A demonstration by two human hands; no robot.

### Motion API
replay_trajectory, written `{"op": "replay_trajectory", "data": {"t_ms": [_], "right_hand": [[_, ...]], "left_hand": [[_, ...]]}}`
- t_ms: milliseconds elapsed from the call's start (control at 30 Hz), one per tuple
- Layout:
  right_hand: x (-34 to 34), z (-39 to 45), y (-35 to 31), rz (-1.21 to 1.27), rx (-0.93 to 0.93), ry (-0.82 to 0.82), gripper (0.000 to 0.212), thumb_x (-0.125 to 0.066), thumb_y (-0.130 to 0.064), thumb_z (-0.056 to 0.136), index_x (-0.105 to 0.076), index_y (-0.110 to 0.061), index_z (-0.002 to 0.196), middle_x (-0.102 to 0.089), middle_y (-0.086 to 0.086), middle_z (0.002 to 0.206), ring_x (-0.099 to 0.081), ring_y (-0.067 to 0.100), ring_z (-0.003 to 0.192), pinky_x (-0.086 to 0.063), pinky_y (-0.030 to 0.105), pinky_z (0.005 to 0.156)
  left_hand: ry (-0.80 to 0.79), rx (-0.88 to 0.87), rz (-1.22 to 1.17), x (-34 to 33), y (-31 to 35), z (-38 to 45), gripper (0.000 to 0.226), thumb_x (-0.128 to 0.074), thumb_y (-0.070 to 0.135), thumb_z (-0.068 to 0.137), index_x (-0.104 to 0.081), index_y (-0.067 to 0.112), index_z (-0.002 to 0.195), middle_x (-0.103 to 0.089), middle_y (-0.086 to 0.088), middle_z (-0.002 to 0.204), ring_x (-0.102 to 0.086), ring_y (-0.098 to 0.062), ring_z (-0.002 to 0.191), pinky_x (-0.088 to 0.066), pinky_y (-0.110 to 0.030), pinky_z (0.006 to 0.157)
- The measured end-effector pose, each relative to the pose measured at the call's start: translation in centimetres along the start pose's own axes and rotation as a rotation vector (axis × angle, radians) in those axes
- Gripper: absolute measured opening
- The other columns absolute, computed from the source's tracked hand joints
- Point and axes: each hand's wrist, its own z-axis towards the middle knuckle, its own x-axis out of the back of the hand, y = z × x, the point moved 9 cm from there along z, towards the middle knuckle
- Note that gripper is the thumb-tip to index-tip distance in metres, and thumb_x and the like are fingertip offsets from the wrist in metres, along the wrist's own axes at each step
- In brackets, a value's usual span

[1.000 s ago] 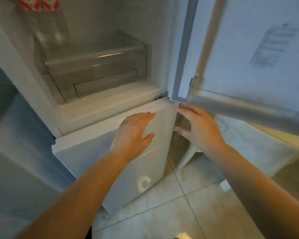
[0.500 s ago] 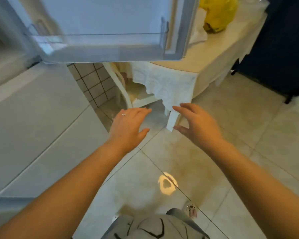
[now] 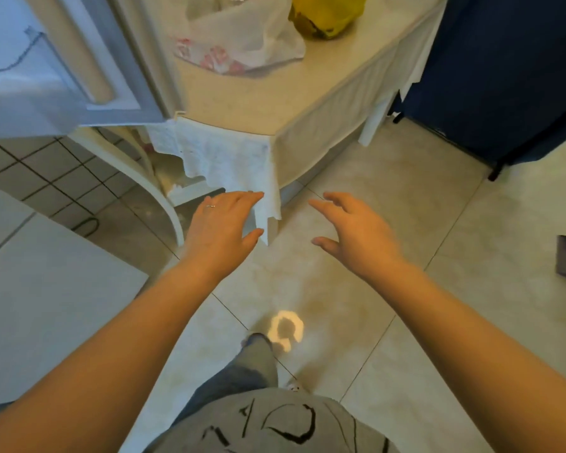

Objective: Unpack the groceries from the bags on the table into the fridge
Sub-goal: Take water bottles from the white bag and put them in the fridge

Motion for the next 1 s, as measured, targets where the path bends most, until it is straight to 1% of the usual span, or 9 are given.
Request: {"op": "replay_trajectory", "data": {"t_ms": [167,267,400,533,667,767,833,900,1000], "right_hand": [[0.3,6.0,4.2,-0.008,0.046,-0.015,0.064,-0.07,-0.035,0.081,-0.045,-0.022,0.138,-0.044,0.008,0.14,-0.047,0.029,0.123,-0.044,0.042,0.091],[0.9,11.6,6.5,-0.024,0.079,-0.021,0.064,-0.07,-0.035,0.081,-0.044,-0.024,0.138,-0.042,0.006,0.142,-0.045,0.027,0.124,-0.044,0.042,0.093],[2.4,19.5,8.7,-0.04,0.127,-0.057,0.064,-0.065,-0.036,0.085,-0.037,-0.028,0.141,-0.036,0.002,0.147,-0.039,0.025,0.129,-0.038,0.039,0.1],[4.6,26.7,10.3,-0.029,0.174,-0.052,0.064,-0.065,-0.037,0.084,-0.037,-0.029,0.141,-0.035,0.001,0.148,-0.039,0.024,0.129,-0.037,0.039,0.101],[6.3,33.7,11.7,-0.011,0.235,-0.05,0.063,-0.063,-0.039,0.085,-0.037,-0.03,0.142,-0.035,0.0,0.148,-0.038,0.022,0.129,-0.035,0.034,0.101],[6.6,39.1,12.9,0.0,0.305,-0.07,0.063,-0.063,-0.039,0.085,-0.037,-0.029,0.141,-0.034,-0.001,0.148,-0.036,0.021,0.13,-0.035,0.035,0.103],[6.7,43.0,13.6,-0.015,0.362,-0.082,0.063,-0.063,-0.04,0.085,-0.038,-0.028,0.141,-0.036,-0.001,0.147,-0.037,0.021,0.13,-0.036,0.034,0.102],[7.3,46.9,14.3,-0.003,0.428,-0.046,0.063,-0.067,-0.039,0.082,-0.042,-0.027,0.139,-0.04,0.001,0.144,-0.041,0.023,0.128,-0.038,0.035,0.1],[8.7,52.6,14.8,0.024,0.536,-0.005,0.063,-0.071,-0.037,0.078,-0.047,-0.027,0.136,-0.045,0.002,0.142,-0.044,0.023,0.126,-0.042,0.034,0.097]], "left_hand": [[0.003,0.013,0.009,-2.2,0.5,6.7,0.058,-0.066,0.032,0.084,-0.045,0.018,0.136,-0.054,-0.005,0.132,-0.049,-0.027,0.123,-0.038,-0.051,0.102],[0.036,0.04,0.014,-2.9,-0.1,11.9,0.056,-0.067,0.031,0.084,-0.047,0.018,0.135,-0.055,-0.006,0.131,-0.049,-0.028,0.122,-0.037,-0.053,0.102],[0.097,0.081,-0.016,-2.5,-1.7,19.7,0.054,-0.069,0.027,0.083,-0.05,0.015,0.133,-0.057,-0.008,0.129,-0.05,-0.03,0.122,-0.035,-0.048,0.102],[0.14,0.104,-0.008,-1.6,-2.6,27.2,0.055,-0.069,0.026,0.082,-0.05,0.016,0.133,-0.059,-0.008,0.126,-0.052,-0.031,0.118,-0.038,-0.049,0.1],[0.183,0.146,-0.003,-0.8,-3.6,33.7,0.053,-0.07,0.024,0.082,-0.052,0.015,0.13,-0.06,-0.008,0.125,-0.054,-0.03,0.116,-0.038,-0.047,0.098],[0.22,0.21,0.032,-0.8,-5.0,37.8,0.052,-0.07,0.025,0.082,-0.053,0.014,0.13,-0.061,-0.008,0.124,-0.055,-0.029,0.114,-0.04,-0.043,0.097],[0.236,0.289,0.029,-1.1,-6.4,40.2,0.055,-0.069,0.027,0.083,-0.05,0.015,0.132,-0.059,-0.008,0.127,-0.054,-0.029,0.116,-0.038,-0.041,0.099],[0.249,0.375,0.017,-1.4,-7.8,42.7,0.055,-0.068,0.028,0.084,-0.049,0.016,0.133,-0.057,-0.006,0.13,-0.053,-0.028,0.118,-0.036,-0.041,0.102],[0.315,0.478,0.047,-1.1,-9.3,46.0,0.053,-0.072,0.025,0.08,-0.054,0.013,0.129,-0.061,-0.009,0.125,-0.057,-0.031,0.113,-0.039,-0.043,0.098]]}}
